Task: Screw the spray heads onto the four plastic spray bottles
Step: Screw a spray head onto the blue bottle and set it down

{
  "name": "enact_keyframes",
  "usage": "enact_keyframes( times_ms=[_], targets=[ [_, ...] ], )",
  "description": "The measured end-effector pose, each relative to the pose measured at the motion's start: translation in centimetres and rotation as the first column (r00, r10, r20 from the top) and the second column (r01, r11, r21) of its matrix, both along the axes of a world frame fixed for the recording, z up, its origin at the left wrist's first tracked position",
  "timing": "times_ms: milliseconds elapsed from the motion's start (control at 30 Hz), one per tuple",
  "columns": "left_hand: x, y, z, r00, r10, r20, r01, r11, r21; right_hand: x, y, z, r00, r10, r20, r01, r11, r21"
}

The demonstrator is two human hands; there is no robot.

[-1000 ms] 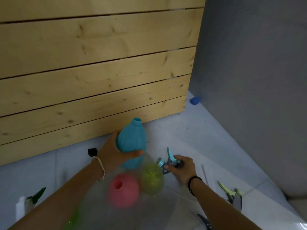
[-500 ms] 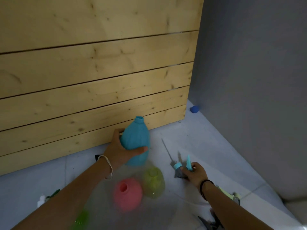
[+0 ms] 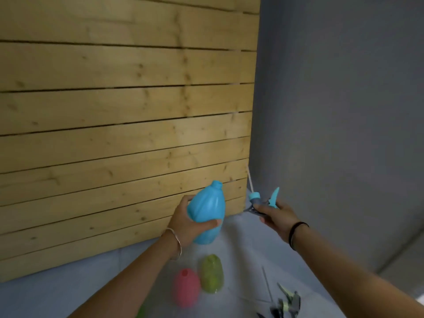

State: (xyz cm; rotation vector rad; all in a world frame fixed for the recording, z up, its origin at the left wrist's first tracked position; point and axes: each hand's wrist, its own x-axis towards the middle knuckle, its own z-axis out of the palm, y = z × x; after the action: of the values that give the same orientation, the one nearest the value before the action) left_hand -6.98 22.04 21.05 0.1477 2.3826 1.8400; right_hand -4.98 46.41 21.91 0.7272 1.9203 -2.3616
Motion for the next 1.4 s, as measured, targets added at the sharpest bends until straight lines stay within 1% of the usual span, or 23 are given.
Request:
enact_keyframes(
  times_ms=[100,233,367,500,567,600,667,733,767,867,967,1067,1200,1267,1333,1367,1400],
  targets=[
    [2.7,-0.4,2.8,1.0,0.014,-0.016,-0.013,0.998,0.061,2.5,-1.6,4.5,0.998,0.007,-0.06,-0.006,1.0,0.018],
    [6.8,-1.6,5.4,0.998,0.036,-0.047,-0.031,0.994,0.107,6.3,-3.8,8.3,0.99,0.005,-0.143,-0.014,0.998,-0.059],
    [10.1,-2.8,5.8,0.997,0.015,-0.074,-0.007,0.994,0.108,9.4,-5.3,8.8,0.974,-0.07,-0.217,0.032,0.984,-0.173],
    [11.9,-3.8,5.6,0.994,0.037,-0.099,-0.029,0.996,0.085,11.7,-5.6,9.4,0.963,-0.139,-0.23,0.033,0.911,-0.411],
    [12.3,-4.4,5.5,0.991,0.032,-0.128,-0.029,0.999,0.026,12.5,-5.5,9.8,0.968,-0.128,-0.217,0.022,0.901,-0.434],
    [12.4,-4.7,5.4,0.99,0.025,-0.139,-0.026,1.0,-0.004,12.7,-5.5,9.9,0.972,-0.108,-0.209,0.018,0.919,-0.393],
    [12.5,-5.4,5.1,0.99,0.027,-0.141,-0.033,0.999,-0.039,13.0,-5.4,10.2,0.975,-0.077,-0.209,0.026,0.972,-0.234],
    [12.4,-6.0,4.9,0.992,0.041,-0.123,-0.048,0.997,-0.053,13.0,-4.9,10.4,0.968,-0.087,-0.236,0.065,0.993,-0.102],
    [12.3,-6.2,4.9,0.992,0.047,-0.117,-0.054,0.997,-0.053,12.9,-4.6,10.5,0.963,-0.094,-0.253,0.079,0.994,-0.069],
    [12.3,-6.6,5.1,0.993,0.046,-0.108,-0.052,0.997,-0.051,13.0,-4.0,10.9,0.951,-0.088,-0.296,0.085,0.996,-0.023],
    [12.3,-6.7,5.2,0.993,0.029,-0.112,-0.036,0.998,-0.059,13.0,-4.0,11.2,0.937,-0.105,-0.333,0.105,0.994,-0.019],
    [12.5,-6.7,5.2,0.993,0.019,-0.114,-0.027,0.998,-0.062,13.1,-4.5,11.4,0.941,-0.076,-0.328,0.085,0.996,0.013],
    [12.9,-6.1,5.4,0.987,-0.047,-0.153,0.029,0.992,-0.123,13.4,-5.8,11.2,0.951,0.024,-0.308,0.01,0.994,0.108],
    [13.2,-5.5,5.7,0.98,-0.11,-0.164,0.084,0.984,-0.157,13.6,-6.8,11.0,0.947,0.137,-0.29,-0.092,0.982,0.164],
    [13.4,-4.9,6.0,0.973,-0.169,-0.159,0.139,0.973,-0.182,13.8,-8.0,10.7,0.926,0.276,-0.257,-0.222,0.95,0.22],
    [13.4,-4.7,6.2,0.969,-0.193,-0.152,0.163,0.968,-0.19,13.9,-8.4,10.5,0.913,0.319,-0.255,-0.266,0.938,0.221],
    [13.4,-4.6,6.3,0.967,-0.212,-0.144,0.182,0.963,-0.196,13.8,-8.8,10.4,0.906,0.328,-0.267,-0.283,0.939,0.194]
  ],
)
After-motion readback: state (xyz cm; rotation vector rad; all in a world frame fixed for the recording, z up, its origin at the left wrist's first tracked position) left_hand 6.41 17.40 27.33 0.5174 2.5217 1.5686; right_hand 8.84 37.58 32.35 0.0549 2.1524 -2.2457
